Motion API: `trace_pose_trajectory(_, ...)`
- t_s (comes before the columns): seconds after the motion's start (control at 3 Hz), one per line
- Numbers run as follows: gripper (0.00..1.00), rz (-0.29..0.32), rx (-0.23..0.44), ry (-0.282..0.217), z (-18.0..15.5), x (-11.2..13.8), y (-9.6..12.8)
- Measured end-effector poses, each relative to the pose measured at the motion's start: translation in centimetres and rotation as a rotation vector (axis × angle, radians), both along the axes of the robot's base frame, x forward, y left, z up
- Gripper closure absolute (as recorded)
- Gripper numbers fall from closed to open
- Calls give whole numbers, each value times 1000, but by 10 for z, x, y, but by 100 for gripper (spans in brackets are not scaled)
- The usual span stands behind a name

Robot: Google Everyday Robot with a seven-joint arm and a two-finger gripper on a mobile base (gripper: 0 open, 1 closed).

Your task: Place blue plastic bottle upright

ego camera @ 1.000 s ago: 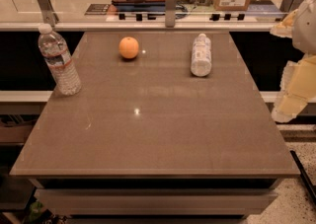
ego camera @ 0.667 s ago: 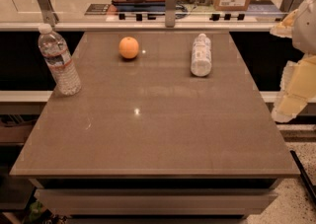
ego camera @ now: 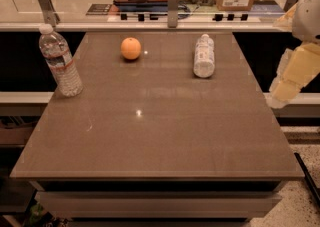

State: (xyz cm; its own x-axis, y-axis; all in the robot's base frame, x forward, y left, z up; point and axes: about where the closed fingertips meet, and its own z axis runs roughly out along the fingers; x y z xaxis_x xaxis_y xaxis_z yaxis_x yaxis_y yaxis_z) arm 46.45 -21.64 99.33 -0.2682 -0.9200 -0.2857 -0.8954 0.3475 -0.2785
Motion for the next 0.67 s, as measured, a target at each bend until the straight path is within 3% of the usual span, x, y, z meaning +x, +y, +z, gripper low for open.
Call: trace_pose_trajectory(0.67,0,-132,158,10,11,61,-4)
